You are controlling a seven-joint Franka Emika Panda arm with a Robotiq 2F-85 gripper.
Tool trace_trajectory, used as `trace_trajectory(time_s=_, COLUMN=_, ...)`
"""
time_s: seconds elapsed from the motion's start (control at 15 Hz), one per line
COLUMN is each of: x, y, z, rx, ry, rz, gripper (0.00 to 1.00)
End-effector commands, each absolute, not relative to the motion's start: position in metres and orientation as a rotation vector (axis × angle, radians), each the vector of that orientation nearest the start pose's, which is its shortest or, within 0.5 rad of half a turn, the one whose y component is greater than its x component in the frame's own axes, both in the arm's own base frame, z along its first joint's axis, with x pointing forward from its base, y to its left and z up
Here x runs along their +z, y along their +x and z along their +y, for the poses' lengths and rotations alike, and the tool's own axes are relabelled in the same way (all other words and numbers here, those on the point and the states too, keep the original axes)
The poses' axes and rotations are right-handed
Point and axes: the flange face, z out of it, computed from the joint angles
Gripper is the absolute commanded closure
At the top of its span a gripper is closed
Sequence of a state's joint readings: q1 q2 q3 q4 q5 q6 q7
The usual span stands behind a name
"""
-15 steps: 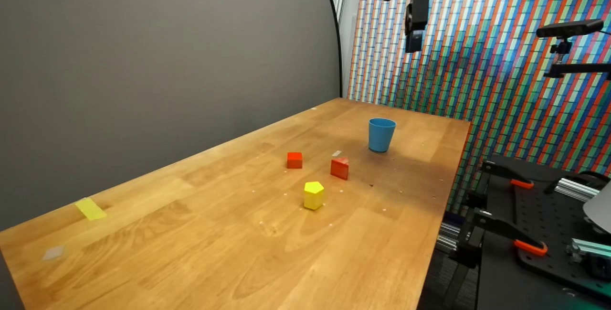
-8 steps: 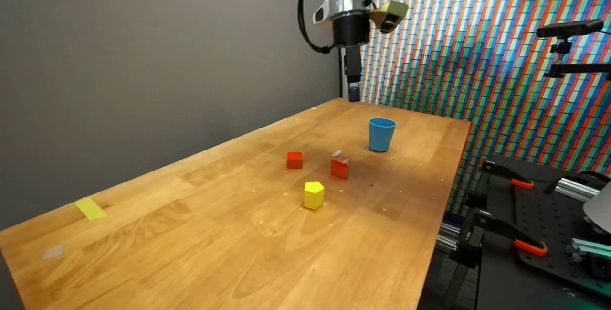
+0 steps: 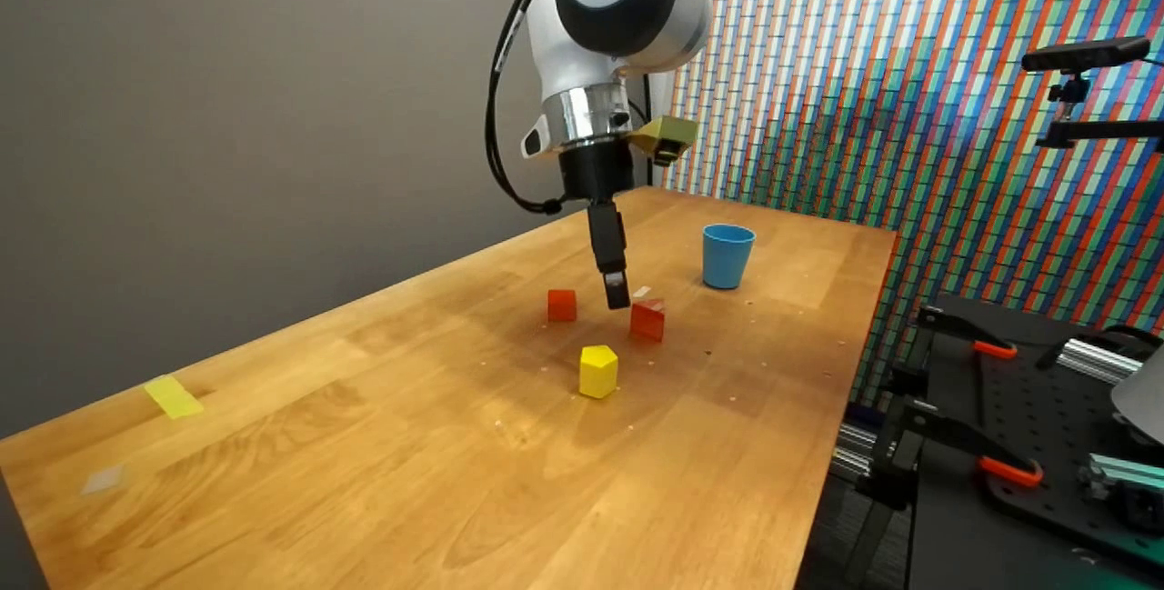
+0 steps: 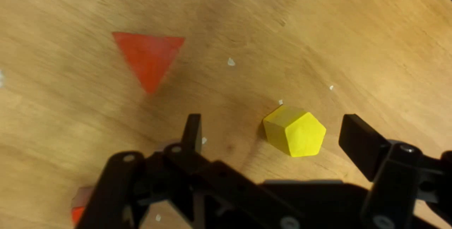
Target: Place the yellow block inside the blue cup
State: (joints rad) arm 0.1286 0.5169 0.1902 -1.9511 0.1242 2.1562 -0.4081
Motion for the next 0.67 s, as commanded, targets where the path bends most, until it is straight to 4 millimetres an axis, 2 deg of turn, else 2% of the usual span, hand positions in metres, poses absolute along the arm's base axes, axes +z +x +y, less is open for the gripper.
trace_trajectory(time_s=0.0, x=0.163, y=0.554, z=0.218, rx=0.487, ry=-2.745, rz=-0.853, gripper=0.0)
trace_trajectory(time_s=0.2, x=0.142, y=0.541, z=0.241, rx=0.504, ry=-2.742, rz=-0.868, gripper=0.0)
trace_trajectory(time_s=0.4, x=0.132, y=0.536, z=0.261, rx=0.334, ry=-2.775, rz=-0.936, gripper=0.0)
trace_trajectory(time_s=0.6, x=0.128, y=0.535, z=0.271, rx=0.178, ry=-2.821, rz=-0.975, gripper=0.0)
